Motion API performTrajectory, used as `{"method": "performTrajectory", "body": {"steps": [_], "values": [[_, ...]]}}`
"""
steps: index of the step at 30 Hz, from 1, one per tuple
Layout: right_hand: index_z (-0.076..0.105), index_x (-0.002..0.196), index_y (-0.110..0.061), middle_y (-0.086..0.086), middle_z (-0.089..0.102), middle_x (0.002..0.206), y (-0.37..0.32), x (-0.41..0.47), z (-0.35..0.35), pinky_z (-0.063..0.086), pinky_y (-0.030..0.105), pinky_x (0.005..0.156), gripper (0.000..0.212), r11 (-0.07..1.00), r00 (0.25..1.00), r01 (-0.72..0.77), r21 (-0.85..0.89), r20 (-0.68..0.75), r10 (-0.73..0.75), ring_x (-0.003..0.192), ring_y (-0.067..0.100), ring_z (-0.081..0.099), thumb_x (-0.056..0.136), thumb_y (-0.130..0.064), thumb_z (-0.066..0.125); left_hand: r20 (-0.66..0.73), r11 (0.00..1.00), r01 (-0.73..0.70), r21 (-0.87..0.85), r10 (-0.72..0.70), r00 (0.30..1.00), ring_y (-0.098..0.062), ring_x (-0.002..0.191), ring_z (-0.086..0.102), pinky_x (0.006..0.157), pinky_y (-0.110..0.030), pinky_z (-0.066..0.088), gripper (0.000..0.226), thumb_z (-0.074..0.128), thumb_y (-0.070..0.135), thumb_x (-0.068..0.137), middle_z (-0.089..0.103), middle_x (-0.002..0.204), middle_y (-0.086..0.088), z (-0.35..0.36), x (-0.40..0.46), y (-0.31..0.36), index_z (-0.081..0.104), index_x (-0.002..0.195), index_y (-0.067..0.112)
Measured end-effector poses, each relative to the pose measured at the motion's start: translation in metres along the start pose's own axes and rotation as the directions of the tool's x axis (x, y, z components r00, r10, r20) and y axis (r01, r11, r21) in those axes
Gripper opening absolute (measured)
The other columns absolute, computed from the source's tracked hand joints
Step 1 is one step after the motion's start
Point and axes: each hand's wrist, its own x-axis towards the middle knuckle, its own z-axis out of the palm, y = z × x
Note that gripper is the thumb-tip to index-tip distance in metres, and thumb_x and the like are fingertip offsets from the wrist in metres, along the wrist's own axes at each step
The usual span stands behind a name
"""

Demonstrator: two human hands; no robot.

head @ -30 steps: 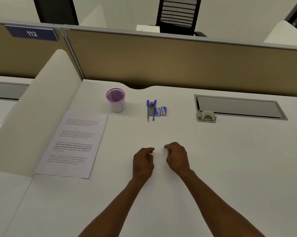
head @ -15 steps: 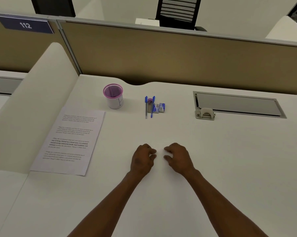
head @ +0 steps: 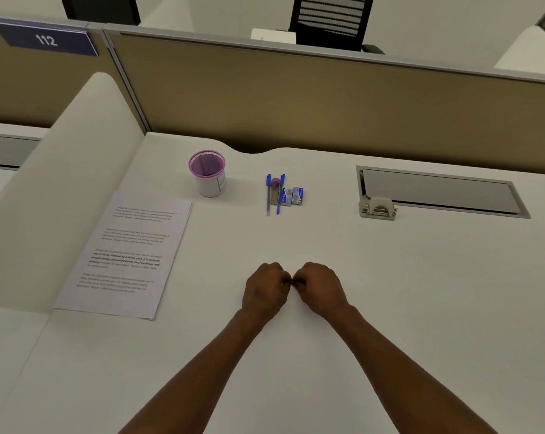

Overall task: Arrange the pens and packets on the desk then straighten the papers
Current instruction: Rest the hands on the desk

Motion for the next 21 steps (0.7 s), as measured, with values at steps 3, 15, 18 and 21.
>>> {"method": "performTrajectory", "body": {"steps": [3,15,18,21], "values": [[0.07,0.092,-0.019,-0.001,0.064,0.091,0.001,0.0,0.002,0.046,0.032,0.068,0.021,0.996,0.999,0.034,-0.083,-0.008,-0.035,0.087,0.018,0.059,0.096,-0.029,0.052,0.019,1.0,-0.019,0.016,0.019,1.0,-0.017,0.089,0.056,0.071,-0.034,0.049,0.023,0.049,0.024,0.094,0.064,0.094,0.002,0.001,0.003,0.001,0.071,0.095,0.018],[0.069,0.085,-0.017,0.002,0.072,0.088,0.003,0.0,-0.022,0.049,0.025,0.063,0.012,0.506,0.896,-0.376,0.776,0.165,0.411,0.074,0.011,0.067,0.093,-0.011,0.061,0.136,0.613,0.415,-0.672,-0.448,0.883,-0.008,0.076,0.065,0.065,-0.017,0.046,0.01,0.059,0.024,0.093,0.07,0.089,0.007,-0.014,0.0,0.004,0.067,0.089,0.023],[0.07,0.091,-0.014,0.004,0.073,0.087,-0.002,0.006,-0.037,0.05,0.03,0.063,0.01,0.14,0.836,-0.428,0.893,0.331,0.438,0.076,0.017,0.07,0.095,-0.01,0.061,0.222,0.415,0.44,-0.796,-0.476,0.851,-0.01,0.076,0.067,0.064,-0.024,0.048,0.012,0.058,0.021,0.095,0.071,0.091,0.003,-0.028,-0.002,0.0,0.069,0.093,0.024],[0.07,0.096,-0.012,0.005,0.074,0.087,-0.017,0.017,-0.044,0.052,0.033,0.067,0.008,0.047,0.842,-0.428,0.902,0.38,0.384,0.078,0.019,0.071,0.095,-0.011,0.062,0.202,0.388,0.404,-0.828,-0.466,0.861,-0.009,0.075,0.068,0.064,-0.024,0.05,0.011,0.059,0.021,0.095,0.071,0.09,0.002,-0.044,0.0,-0.003,0.07,0.094,0.024]]}}
